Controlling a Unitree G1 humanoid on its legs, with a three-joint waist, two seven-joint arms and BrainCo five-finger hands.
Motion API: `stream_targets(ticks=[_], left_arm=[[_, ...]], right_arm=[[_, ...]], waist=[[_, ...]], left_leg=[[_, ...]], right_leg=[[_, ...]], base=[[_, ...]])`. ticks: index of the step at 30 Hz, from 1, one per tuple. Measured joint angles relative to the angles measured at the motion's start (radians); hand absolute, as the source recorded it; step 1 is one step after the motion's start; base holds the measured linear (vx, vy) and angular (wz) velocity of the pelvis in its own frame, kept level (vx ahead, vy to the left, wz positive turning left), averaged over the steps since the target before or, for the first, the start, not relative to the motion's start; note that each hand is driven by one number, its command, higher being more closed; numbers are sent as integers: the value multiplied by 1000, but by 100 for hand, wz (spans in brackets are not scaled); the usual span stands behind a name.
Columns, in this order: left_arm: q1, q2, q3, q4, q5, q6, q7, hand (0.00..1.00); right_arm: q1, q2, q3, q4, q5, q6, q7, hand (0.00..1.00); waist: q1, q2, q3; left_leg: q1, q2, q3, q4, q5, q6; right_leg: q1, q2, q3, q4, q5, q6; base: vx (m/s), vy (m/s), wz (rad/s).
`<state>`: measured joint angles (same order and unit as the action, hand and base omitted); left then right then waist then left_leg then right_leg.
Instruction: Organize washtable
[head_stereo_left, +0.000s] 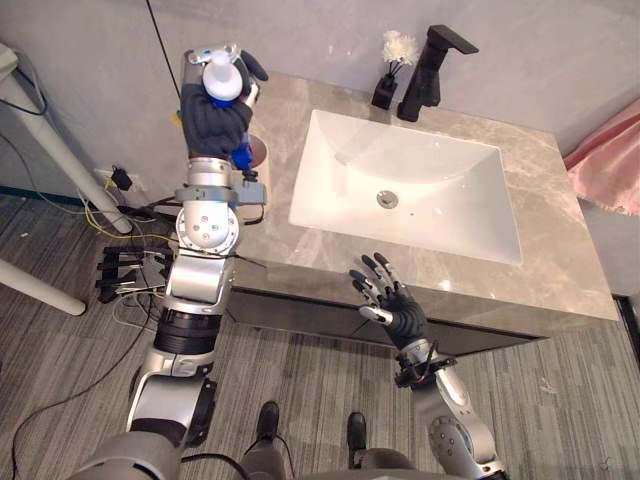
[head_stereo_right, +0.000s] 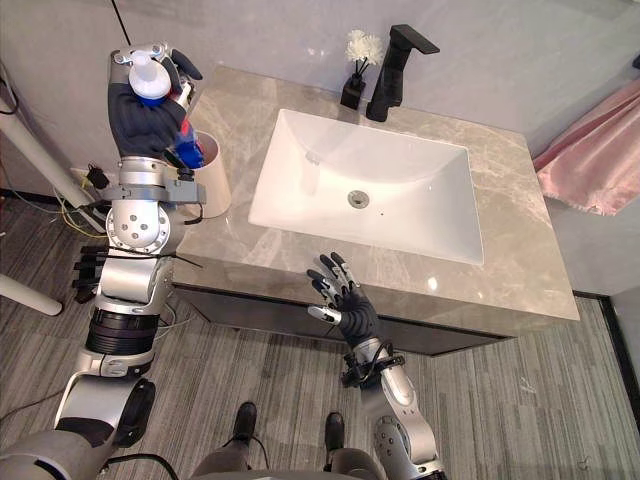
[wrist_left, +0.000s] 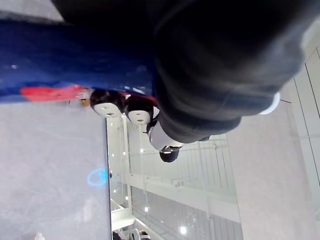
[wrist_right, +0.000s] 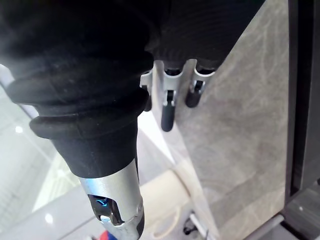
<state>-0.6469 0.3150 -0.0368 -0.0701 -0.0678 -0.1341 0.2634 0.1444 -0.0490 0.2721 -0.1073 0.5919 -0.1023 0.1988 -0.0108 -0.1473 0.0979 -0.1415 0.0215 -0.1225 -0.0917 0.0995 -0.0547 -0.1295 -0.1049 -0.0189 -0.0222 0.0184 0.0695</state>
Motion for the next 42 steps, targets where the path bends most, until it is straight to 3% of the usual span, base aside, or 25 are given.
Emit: stream_targets(ticks=[12,13,19,29,35,42], left_arm=[[-5,3,-2,85,-44,4,0,100],[-5,4,-2,93,-49,7,0,0],[-69,49,-7,137,-77,8,0,0],[-118,54,-7,160,-75,10,1,0],[-118,55,-7,151,-76,11,0,0],[-118,80,8,17,-77,-5,0,0]], right_arm=[[1,0,1,-16,9,0,-4,0],[0,0,1,-18,10,0,-4,0],[-9,1,6,-24,27,-1,-16,0],[-2,1,6,-23,27,-1,-19,0],[2,1,-2,-23,27,1,-20,0],[7,0,-11,-15,26,3,-17,0]], waist=[[-3,-8,16],[-3,-8,16],[0,-33,47],[-1,-34,48],[0,-27,52],[13,7,52]], left_leg=[[-16,0,17,0,-1,2],[-19,0,17,0,-1,2],[-23,12,36,0,-8,-6],[-36,15,41,0,-10,-8],[-23,13,31,2,-10,-7],[-8,13,15,1,-9,-7]], right_leg=[[-23,0,13,2,1,0],[-28,0,16,2,2,0],[-33,9,34,-20,16,0],[-28,11,46,-51,34,3],[-20,12,18,-27,33,2],[-15,13,-8,2,12,-25]], base=[[0,0,-3],[-10,0,-13],[-6,-15,-10],[23,-11,-3],[-29,9,4],[-20,3,6]])
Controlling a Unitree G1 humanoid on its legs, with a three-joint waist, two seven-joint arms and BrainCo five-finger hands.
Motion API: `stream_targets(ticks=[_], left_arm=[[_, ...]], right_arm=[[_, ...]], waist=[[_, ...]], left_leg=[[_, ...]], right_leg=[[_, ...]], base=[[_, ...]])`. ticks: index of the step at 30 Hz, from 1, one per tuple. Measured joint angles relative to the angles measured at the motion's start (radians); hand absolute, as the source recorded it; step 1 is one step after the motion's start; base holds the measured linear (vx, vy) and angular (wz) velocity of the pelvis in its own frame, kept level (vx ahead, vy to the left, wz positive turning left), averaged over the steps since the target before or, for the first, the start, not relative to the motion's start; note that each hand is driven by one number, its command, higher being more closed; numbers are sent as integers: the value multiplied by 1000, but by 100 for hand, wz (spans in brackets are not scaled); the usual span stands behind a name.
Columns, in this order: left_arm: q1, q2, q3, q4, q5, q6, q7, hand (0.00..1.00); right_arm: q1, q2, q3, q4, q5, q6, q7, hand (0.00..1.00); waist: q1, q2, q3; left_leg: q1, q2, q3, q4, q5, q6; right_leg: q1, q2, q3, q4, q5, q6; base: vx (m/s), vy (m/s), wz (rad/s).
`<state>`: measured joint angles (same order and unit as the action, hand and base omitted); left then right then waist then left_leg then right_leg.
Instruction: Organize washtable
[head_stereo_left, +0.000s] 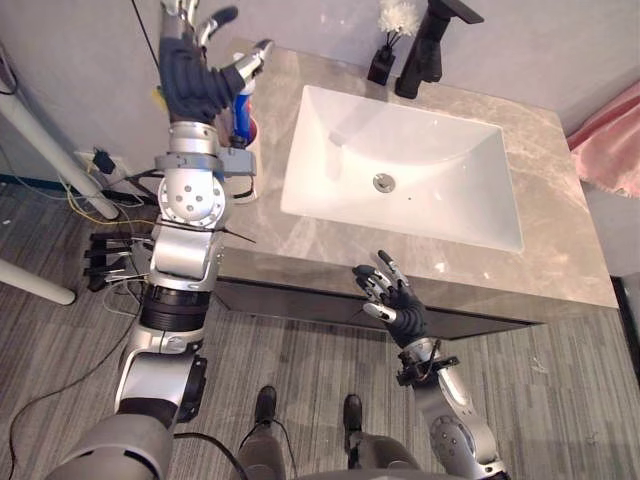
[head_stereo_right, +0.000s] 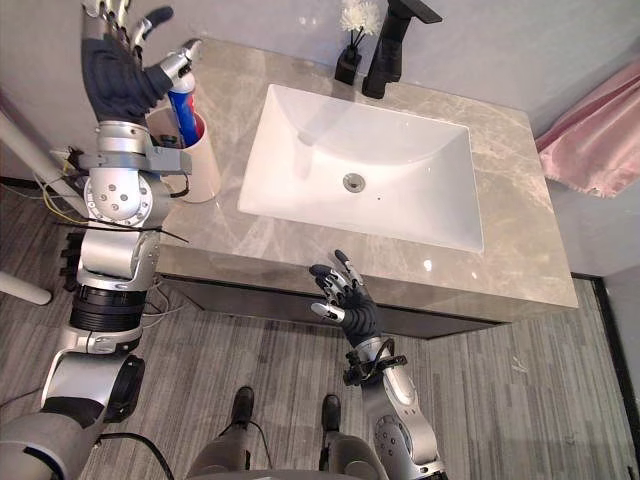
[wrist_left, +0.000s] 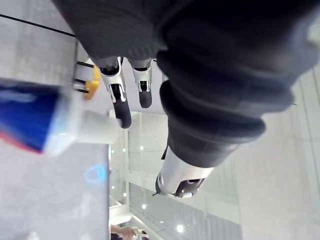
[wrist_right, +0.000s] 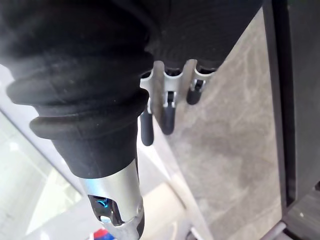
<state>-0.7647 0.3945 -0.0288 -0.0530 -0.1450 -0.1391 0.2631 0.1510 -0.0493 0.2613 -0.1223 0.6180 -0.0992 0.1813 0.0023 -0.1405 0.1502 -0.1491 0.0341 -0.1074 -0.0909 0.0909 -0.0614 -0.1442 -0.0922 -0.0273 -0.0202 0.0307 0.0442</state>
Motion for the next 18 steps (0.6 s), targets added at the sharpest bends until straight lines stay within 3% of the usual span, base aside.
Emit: stream_targets(ticks=[5,6,9,12,14,15,18], left_arm=[[0,20,14,-30,-2,-4,-1,0],[0,20,20,-33,-2,-4,-1,100],[15,24,39,-88,-29,-6,-2,100],[179,18,43,-264,-94,-55,-51,100],[327,-9,42,-345,-141,-71,-99,100],[466,-59,38,-381,-176,-69,-143,100],[625,-129,30,-382,-197,-60,-193,100]], right_arm=[[5,-1,-16,26,-1,6,11,0],[5,-2,-16,29,-1,10,13,0],[5,-2,-16,31,-1,11,17,0],[7,-2,-18,42,-5,15,18,0],[12,-1,-23,51,-5,17,18,0],[16,0,-33,60,-7,21,19,0],[24,1,-43,60,-27,24,19,0]], waist=[[10,28,-16],[10,32,-18],[13,39,-23],[12,47,-45],[14,55,-58],[18,60,-69],[23,69,-78]], left_leg=[[12,0,-8,0,6,4],[13,0,-11,0,6,4],[13,0,-20,0,8,3],[15,-1,-24,0,8,3],[18,-2,-30,0,8,3],[19,-1,-32,-1,7,2],[23,-1,-35,-1,7,2]], right_leg=[[18,0,-14,-4,0,0],[20,0,-22,-4,0,0],[26,0,-31,-5,0,0],[33,-1,-37,-10,0,1],[35,-2,-44,-13,-2,4],[39,-2,-48,-13,-6,8],[45,-2,-56,-11,-12,13]], base=[[10,-7,3],[-6,-12,8],[-17,-9,8],[0,-6,7],[-16,-14,9],[-30,-17,7],[-33,-11,7]])
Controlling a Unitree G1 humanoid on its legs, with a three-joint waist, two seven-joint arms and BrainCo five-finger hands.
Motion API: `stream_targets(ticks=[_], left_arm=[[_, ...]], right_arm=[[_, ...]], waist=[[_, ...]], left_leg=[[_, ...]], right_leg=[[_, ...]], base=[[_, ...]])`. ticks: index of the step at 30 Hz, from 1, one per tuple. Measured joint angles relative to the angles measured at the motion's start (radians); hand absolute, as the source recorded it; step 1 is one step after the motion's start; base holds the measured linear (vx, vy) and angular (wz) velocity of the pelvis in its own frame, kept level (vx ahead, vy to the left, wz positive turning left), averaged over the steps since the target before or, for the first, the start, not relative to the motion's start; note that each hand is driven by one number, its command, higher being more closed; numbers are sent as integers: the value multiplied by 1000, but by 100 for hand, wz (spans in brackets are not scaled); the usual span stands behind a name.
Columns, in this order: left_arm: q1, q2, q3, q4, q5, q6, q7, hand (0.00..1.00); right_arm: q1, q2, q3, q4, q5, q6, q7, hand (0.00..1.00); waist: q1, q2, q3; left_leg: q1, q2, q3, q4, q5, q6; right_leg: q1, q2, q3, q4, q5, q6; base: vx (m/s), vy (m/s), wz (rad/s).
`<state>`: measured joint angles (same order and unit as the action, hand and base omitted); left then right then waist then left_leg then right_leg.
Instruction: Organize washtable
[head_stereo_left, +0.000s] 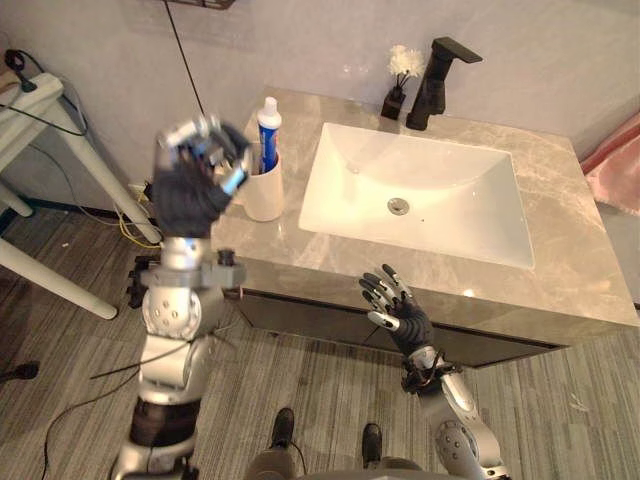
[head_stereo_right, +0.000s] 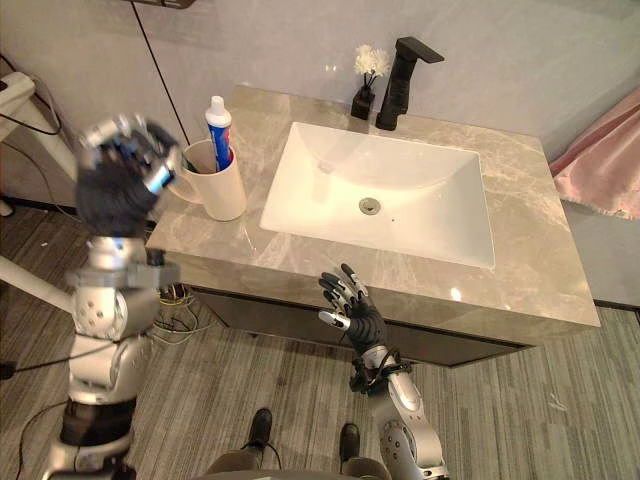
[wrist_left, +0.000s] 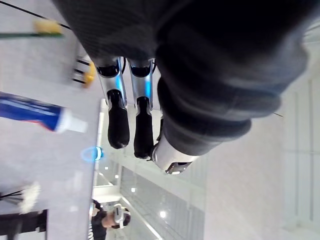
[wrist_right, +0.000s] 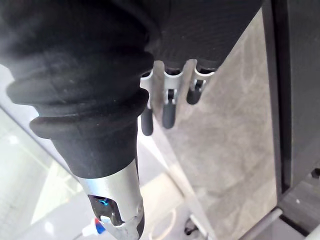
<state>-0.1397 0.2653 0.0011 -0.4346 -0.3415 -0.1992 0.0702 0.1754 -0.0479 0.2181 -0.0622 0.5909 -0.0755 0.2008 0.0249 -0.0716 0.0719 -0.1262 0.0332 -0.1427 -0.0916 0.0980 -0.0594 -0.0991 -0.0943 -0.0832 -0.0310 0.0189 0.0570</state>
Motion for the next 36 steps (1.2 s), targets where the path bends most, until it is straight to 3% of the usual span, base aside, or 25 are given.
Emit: stream_targets(ticks=[5,15,22,31,36], left_arm=[[117,-53,-15,0,0,27,-41,100],[165,-58,-21,22,32,65,-69,100],[138,-51,-47,121,102,93,-70,100],[34,-4,-79,227,163,115,-91,100],[-4,27,-76,291,197,130,-90,100]], right_arm=[[25,1,-17,0,-9,11,0,0],[48,0,-24,-7,-9,13,-2,0],[56,-1,-32,-33,-11,15,-5,0],[49,0,-38,-57,-11,15,-5,0],[49,1,-45,-77,-11,13,-5,0]], waist=[[18,-1,-3],[17,-4,-19],[18,-9,-18],[16,-45,6],[15,-51,26]], left_leg=[[0,0,0,-1,-3,-6],[-9,-2,-17,0,1,-1],[-28,0,-13,0,0,-1],[-46,4,12,0,0,-1],[-56,4,19,0,0,0]], right_leg=[[0,-1,-2,1,-4,-3],[-1,-3,-14,-1,-1,5],[-19,0,-15,-3,3,10],[-49,2,17,4,7,13],[-64,2,26,9,8,13]], base=[[-7,-1,1],[8,-6,2],[-1,-6,1],[-8,-6,-10],[4,-3,-5]])
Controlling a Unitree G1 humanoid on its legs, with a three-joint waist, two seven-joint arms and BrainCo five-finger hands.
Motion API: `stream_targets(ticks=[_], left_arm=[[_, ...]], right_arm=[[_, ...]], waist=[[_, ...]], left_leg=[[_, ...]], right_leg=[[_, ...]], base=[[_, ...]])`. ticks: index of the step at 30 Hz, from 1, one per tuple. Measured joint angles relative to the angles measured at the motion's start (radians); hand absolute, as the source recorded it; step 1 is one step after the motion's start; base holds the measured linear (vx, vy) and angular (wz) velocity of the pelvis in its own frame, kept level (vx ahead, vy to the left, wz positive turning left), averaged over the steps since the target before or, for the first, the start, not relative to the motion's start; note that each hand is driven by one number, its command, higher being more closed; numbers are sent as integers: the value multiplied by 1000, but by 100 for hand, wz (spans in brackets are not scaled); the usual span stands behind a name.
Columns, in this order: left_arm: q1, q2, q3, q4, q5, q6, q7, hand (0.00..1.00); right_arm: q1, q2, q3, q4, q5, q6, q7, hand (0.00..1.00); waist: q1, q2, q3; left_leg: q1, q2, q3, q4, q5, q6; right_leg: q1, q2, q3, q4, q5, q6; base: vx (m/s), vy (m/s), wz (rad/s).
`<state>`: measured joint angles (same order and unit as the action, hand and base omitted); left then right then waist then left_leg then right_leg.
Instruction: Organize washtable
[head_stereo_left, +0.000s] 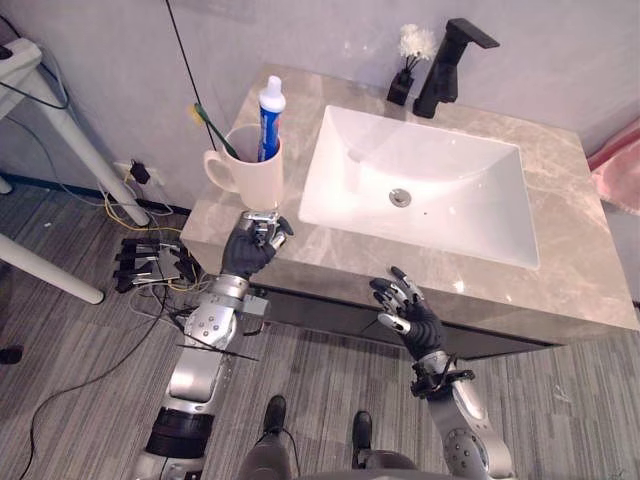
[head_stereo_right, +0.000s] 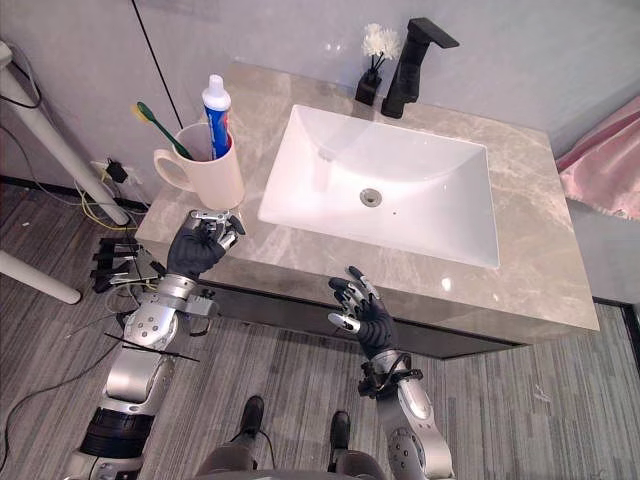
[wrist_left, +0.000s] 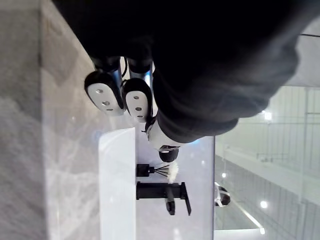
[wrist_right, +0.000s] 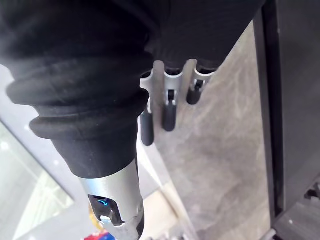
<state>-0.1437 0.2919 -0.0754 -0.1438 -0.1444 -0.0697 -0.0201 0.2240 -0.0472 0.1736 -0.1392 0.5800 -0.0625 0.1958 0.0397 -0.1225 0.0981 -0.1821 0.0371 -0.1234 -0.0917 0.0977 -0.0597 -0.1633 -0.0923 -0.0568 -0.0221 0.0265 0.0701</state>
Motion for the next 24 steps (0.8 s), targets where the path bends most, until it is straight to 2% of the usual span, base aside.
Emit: stream_targets(ticks=[24], left_arm=[[-111,54,139,77,41,-24,48,100]], right_arm=[[21,0,-22,-5,0,-2,1,0]], waist=[[2,-5,73]], left_leg=[[-14,0,12,0,-1,1]], right_leg=[[-19,0,5,0,2,2]], base=[[0,0,0]])
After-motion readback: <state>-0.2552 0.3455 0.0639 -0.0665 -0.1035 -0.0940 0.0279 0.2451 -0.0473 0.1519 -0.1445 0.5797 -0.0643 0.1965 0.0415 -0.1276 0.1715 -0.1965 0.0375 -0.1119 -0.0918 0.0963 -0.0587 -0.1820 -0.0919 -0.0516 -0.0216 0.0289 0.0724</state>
